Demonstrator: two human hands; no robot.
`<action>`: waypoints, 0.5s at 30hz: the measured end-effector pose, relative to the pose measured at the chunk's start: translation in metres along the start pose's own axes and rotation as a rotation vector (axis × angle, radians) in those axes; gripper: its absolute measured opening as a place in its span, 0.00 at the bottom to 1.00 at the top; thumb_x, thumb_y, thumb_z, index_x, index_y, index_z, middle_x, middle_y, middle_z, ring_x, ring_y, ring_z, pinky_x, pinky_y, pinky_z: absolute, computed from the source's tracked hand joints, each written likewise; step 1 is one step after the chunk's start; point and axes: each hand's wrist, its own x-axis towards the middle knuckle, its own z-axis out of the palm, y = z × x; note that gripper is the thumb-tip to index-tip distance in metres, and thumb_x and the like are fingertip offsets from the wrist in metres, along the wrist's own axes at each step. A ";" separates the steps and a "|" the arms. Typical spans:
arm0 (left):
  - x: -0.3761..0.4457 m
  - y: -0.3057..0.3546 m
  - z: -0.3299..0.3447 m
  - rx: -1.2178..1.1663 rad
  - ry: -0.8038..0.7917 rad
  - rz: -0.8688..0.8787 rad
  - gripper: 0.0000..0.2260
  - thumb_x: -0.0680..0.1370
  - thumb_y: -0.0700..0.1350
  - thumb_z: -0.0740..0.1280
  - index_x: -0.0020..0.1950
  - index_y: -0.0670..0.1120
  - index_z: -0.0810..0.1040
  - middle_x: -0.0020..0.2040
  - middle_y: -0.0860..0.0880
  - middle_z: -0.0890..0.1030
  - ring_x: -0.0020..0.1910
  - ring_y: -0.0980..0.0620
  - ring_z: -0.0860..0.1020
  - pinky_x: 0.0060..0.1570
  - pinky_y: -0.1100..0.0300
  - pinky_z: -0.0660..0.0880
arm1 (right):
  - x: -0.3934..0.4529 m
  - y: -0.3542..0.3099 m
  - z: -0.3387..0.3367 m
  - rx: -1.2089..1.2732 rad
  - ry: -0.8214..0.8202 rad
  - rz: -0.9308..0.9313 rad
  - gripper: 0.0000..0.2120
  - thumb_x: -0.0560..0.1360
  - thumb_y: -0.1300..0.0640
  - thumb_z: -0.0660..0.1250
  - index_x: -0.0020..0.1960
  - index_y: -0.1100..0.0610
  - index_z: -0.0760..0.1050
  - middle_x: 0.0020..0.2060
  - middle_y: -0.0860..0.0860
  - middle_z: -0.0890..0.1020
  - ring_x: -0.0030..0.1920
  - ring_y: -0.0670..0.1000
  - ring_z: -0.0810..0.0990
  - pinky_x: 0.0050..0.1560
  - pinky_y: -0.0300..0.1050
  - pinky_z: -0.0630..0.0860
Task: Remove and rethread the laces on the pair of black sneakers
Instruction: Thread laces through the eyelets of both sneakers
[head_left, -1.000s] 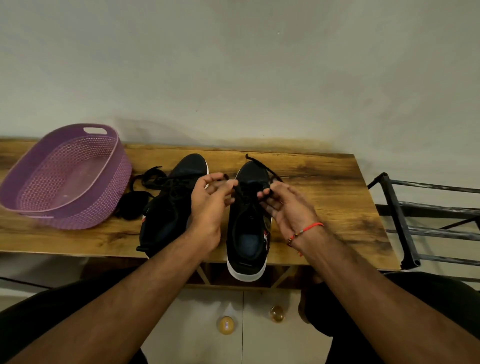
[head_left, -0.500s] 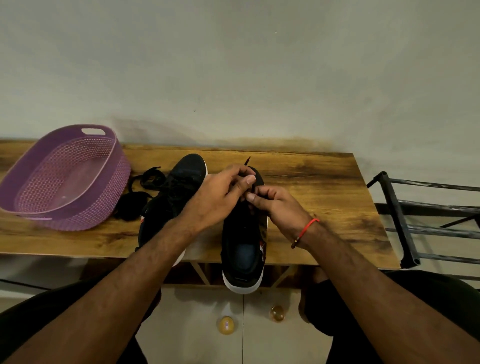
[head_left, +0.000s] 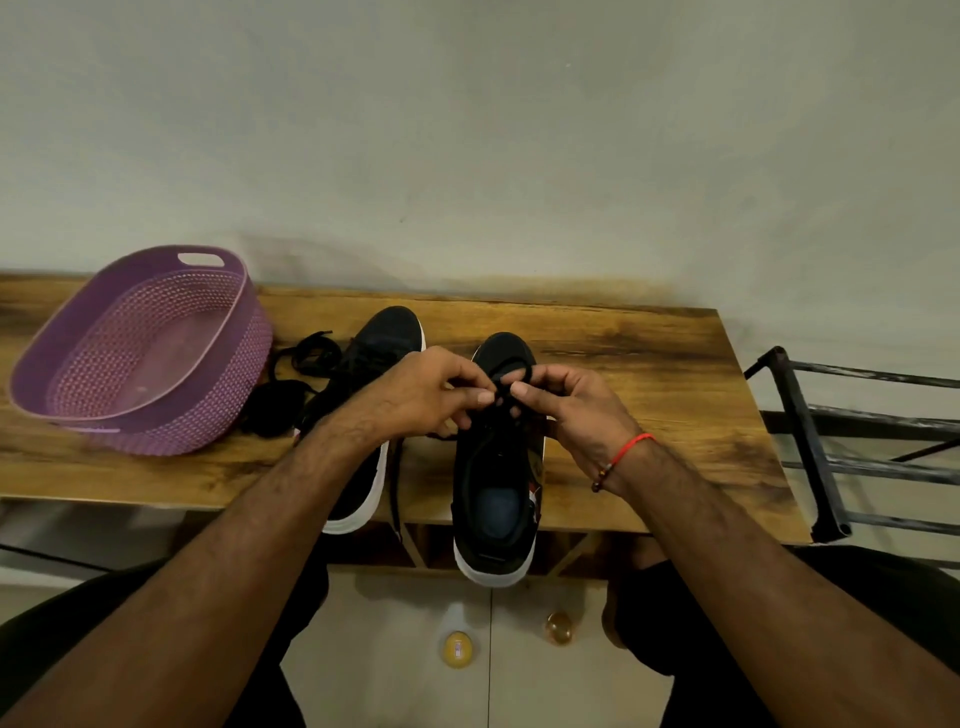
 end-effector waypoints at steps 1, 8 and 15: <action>0.000 0.000 0.003 -0.040 0.004 -0.004 0.07 0.80 0.46 0.69 0.56 0.51 0.83 0.45 0.51 0.85 0.43 0.55 0.85 0.42 0.57 0.84 | 0.000 0.000 0.000 0.021 0.009 0.007 0.06 0.77 0.67 0.68 0.53 0.63 0.81 0.39 0.54 0.83 0.39 0.48 0.79 0.45 0.44 0.79; 0.004 -0.005 0.010 -0.071 0.065 -0.005 0.06 0.74 0.49 0.76 0.48 0.50 0.85 0.44 0.46 0.86 0.40 0.51 0.85 0.37 0.57 0.84 | -0.002 -0.003 0.001 -0.008 0.002 0.014 0.07 0.78 0.67 0.65 0.53 0.64 0.81 0.42 0.54 0.82 0.43 0.51 0.79 0.46 0.45 0.79; 0.004 -0.011 0.028 0.100 0.136 0.190 0.12 0.77 0.52 0.72 0.56 0.46 0.81 0.46 0.49 0.82 0.42 0.53 0.81 0.43 0.53 0.81 | -0.003 -0.006 -0.002 0.015 -0.060 -0.016 0.09 0.74 0.66 0.71 0.54 0.64 0.81 0.51 0.62 0.84 0.53 0.57 0.83 0.57 0.53 0.79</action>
